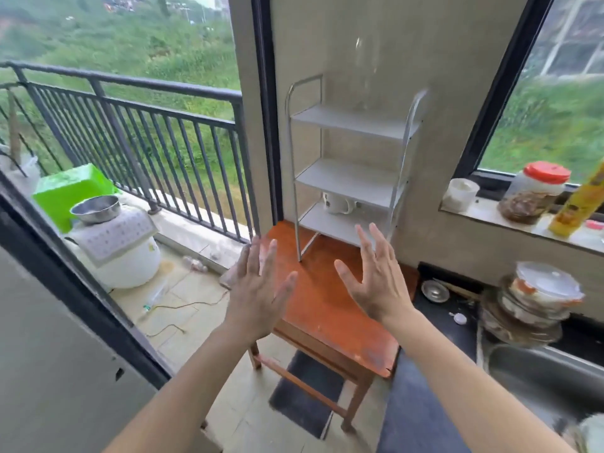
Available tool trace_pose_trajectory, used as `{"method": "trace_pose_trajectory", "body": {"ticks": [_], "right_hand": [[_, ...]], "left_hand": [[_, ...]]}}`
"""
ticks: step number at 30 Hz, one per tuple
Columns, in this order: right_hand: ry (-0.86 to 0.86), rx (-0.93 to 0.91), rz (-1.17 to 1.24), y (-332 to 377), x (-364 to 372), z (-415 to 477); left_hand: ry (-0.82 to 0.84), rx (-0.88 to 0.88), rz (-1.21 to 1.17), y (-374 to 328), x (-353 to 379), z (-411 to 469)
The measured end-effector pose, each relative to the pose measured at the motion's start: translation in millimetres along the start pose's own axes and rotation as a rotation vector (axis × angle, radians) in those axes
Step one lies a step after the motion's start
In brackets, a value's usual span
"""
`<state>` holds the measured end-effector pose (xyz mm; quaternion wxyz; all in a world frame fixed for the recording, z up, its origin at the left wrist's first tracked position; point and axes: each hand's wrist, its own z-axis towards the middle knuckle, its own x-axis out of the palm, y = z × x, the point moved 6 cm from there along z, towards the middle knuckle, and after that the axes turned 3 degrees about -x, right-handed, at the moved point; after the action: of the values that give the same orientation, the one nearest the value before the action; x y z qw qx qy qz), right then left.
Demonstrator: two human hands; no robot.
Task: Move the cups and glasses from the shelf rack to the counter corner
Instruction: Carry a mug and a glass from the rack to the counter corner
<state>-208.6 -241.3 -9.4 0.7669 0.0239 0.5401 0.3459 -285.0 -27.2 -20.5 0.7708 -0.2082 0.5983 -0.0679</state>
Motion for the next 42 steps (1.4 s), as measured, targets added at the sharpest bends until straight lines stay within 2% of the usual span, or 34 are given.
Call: {"method": "trace_pose_trajectory", "body": {"ticks": [3, 9, 18, 24, 29, 37, 42], "right_hand": [[0.053, 0.113, 0.018, -8, 35, 15], [0.103, 0.325, 0.1, -37, 91, 39], [0.106, 0.479, 0.2, -89, 129, 88], [0.109, 0.537, 0.288, -129, 151, 137], [0.066, 0.563, 0.332, -148, 168, 170], [-0.038, 0.675, 0.455, -161, 176, 189], [-0.037, 0.686, 0.415, -161, 174, 202]], "left_hand": [[0.119, 0.061, -0.014, 16, 26, 41], [0.182, 0.174, -0.016, 34, 94, 108], [0.278, 0.291, -0.023, 11, 158, 196], [0.386, 0.356, 0.116, 8, 203, 249], [0.422, 0.409, 0.133, 7, 230, 273], [0.337, 0.55, 0.141, 13, 228, 282], [0.352, 0.561, 0.118, 11, 225, 286]]}}
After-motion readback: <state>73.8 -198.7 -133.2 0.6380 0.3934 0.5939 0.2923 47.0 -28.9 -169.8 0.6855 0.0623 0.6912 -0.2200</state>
